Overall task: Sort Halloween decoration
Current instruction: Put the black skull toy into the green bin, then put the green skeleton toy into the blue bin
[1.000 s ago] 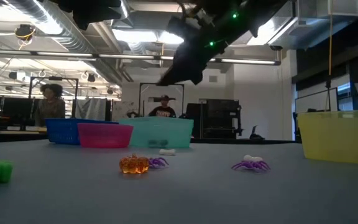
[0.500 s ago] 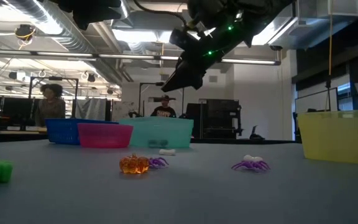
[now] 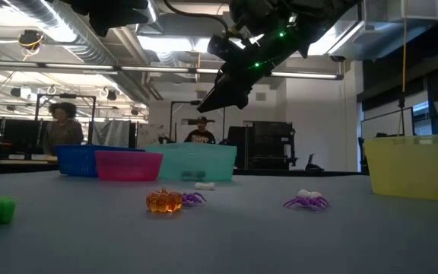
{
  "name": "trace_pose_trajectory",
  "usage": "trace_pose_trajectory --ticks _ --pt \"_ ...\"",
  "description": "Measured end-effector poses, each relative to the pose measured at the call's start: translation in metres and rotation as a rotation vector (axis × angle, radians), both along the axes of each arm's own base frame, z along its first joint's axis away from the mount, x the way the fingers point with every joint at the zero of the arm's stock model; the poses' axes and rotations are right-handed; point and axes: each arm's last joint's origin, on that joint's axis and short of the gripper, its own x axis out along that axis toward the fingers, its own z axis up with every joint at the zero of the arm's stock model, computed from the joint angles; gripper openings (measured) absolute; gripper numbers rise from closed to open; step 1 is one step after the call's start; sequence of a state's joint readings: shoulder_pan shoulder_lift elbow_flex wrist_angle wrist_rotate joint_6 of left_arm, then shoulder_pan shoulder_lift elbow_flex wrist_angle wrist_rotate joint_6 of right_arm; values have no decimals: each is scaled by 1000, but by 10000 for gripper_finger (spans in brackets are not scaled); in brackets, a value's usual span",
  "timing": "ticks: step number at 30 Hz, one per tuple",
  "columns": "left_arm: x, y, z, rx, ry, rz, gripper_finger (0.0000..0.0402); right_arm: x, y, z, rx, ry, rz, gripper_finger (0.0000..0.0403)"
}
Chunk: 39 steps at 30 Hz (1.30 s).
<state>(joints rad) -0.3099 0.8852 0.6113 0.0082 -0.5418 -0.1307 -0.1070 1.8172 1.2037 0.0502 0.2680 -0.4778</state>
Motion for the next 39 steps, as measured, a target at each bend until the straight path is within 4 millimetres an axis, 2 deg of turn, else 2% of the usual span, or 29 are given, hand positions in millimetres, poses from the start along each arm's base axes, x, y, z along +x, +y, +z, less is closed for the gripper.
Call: trace_pose_trajectory --ticks 14,17,23,27,32,39 --pt "0 0 0 0 0 0 187 0 0 0 0 0 0 104" --pt "0 0 0 0 0 0 187 0 0 0 1 0 0 125" --pt "0 0 0 -17 -4 4 187 0 0 0 -6 1 -10 204" --pt "0 0 -1 -68 -9 12 187 0 0 0 -14 2 -24 241" --pt "0 -2 -12 -160 67 20 187 -1 0 -1 -13 12 -23 263" --pt "0 -18 -38 -394 287 -64 187 -6 0 -8 -5 99 -23 266"
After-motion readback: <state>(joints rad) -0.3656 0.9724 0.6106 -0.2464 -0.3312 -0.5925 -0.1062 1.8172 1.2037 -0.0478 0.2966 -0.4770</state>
